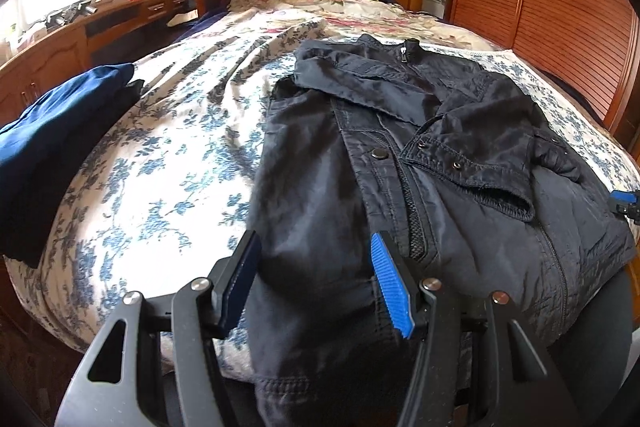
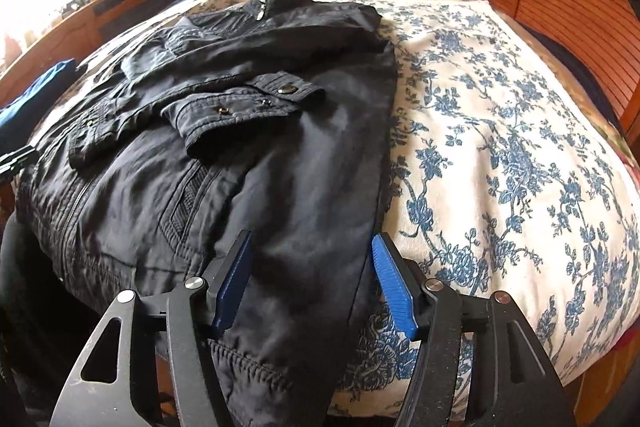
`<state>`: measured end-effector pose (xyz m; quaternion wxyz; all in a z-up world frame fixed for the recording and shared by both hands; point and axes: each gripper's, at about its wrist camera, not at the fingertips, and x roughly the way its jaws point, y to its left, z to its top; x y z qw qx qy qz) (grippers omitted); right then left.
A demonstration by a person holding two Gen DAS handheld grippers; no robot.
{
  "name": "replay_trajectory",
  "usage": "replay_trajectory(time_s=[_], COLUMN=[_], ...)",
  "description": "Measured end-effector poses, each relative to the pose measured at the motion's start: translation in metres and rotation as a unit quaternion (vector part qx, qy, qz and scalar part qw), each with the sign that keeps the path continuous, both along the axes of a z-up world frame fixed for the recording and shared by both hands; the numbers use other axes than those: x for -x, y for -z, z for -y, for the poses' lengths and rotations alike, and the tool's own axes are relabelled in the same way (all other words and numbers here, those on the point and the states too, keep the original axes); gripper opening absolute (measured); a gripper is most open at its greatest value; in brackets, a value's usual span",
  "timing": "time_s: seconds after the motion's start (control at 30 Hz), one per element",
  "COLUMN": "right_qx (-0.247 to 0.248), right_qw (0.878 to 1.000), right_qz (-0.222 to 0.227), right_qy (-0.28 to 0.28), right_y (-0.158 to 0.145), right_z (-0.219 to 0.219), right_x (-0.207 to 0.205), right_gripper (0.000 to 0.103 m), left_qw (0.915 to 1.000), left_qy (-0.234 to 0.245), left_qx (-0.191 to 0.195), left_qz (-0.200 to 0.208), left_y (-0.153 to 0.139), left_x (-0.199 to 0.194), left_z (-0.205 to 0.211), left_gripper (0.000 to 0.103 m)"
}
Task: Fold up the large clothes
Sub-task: 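Grasp the black jacket hem with both tools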
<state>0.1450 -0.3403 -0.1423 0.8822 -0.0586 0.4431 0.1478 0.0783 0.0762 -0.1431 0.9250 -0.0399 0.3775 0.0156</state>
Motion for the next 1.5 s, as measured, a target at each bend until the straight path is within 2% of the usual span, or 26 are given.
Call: replay_trajectory(time_s=[0.17,0.2,0.3,0.47,0.57,0.67,0.83,1.1,1.33,1.5], right_qx=[0.002,0.001,-0.002,-0.015,-0.030,-0.051,-0.052,-0.018,-0.015,-0.010], right_qw=[1.000,1.000,1.000,1.000,0.999,0.998,0.998,0.999,0.999,0.999], right_qz=[-0.005,-0.009,-0.010,-0.015,-0.013,-0.003,0.002,-0.034,-0.041,-0.041], right_qy=[-0.008,-0.008,-0.008,-0.012,-0.025,-0.034,-0.045,-0.035,-0.029,-0.030], right_y=[0.003,0.004,0.005,0.007,0.002,-0.009,-0.019,0.003,0.008,0.010], right_z=[0.002,0.004,0.006,0.006,0.001,-0.005,-0.013,-0.014,-0.012,-0.014], right_x=[0.003,0.004,0.009,0.014,0.017,0.018,0.016,0.016,0.019,0.018], right_gripper=[0.062,0.062,0.062,0.062,0.045,0.041,0.041,0.043,0.044,0.047], left_qw=[0.9999,0.9998,0.9993,0.9991,0.9992,0.9991,0.9990,0.9985,0.9982,0.9977], left_qy=[0.011,0.018,0.030,0.029,0.021,0.020,0.025,0.032,0.035,0.038], left_qx=[-0.005,-0.007,-0.014,-0.020,-0.018,-0.003,0.010,0.011,0.018,0.039], left_qz=[-0.008,-0.009,-0.017,-0.023,-0.029,-0.037,-0.037,-0.042,-0.044,-0.040], left_y=[0.000,0.001,0.004,0.005,0.008,0.014,0.018,0.019,0.021,0.024], left_x=[0.007,0.009,0.012,0.016,0.018,0.019,0.023,0.025,0.030,0.036], left_z=[-0.001,0.000,0.001,-0.003,-0.010,-0.017,-0.021,-0.023,-0.023,-0.025], left_gripper=[0.055,0.048,0.043,0.042,0.042,0.042,0.042,0.043,0.043,0.043])
